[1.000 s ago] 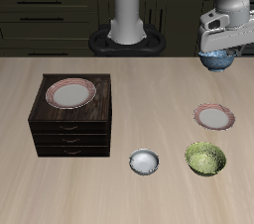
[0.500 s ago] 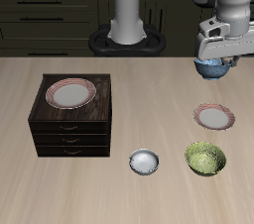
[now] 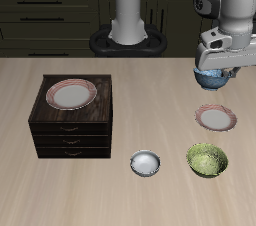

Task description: Place the blue bowl onto the plate that is on the left side of the table

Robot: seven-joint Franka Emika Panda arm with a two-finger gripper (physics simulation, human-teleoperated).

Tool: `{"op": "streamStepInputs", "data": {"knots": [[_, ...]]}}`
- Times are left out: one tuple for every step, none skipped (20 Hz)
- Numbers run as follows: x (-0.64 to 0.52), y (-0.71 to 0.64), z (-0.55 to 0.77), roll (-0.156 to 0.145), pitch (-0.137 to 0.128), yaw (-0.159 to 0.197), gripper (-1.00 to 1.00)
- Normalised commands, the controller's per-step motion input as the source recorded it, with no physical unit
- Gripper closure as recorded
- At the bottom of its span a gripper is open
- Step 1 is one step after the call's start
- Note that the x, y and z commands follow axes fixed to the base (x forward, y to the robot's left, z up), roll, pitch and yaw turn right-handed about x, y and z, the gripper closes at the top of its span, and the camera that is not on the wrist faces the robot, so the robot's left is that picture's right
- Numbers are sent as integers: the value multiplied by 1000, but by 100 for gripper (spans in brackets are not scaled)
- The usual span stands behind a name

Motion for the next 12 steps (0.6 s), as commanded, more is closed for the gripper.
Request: {"op": "streamStepInputs", "data": {"knots": [[88,134,-411,19,41,5,100],[52,154,-374,4,21,52,100],[135,-23,-408,-13,70,-29,100],[4,142,-210,16,40,9,100],[63,131,-365,64,35,53,100],[-33,278,-559,17,69,1,100],[74,-2,-231,16,37,-8,100],[41,-33,-156,-11,3,28,100],[42,101,-210,15,41,-2,100],[59,25,-132,23,15,19,100],[-8,60,-140,4,3,26,100],[95,-59,-148,-7,15,4,100]]}}
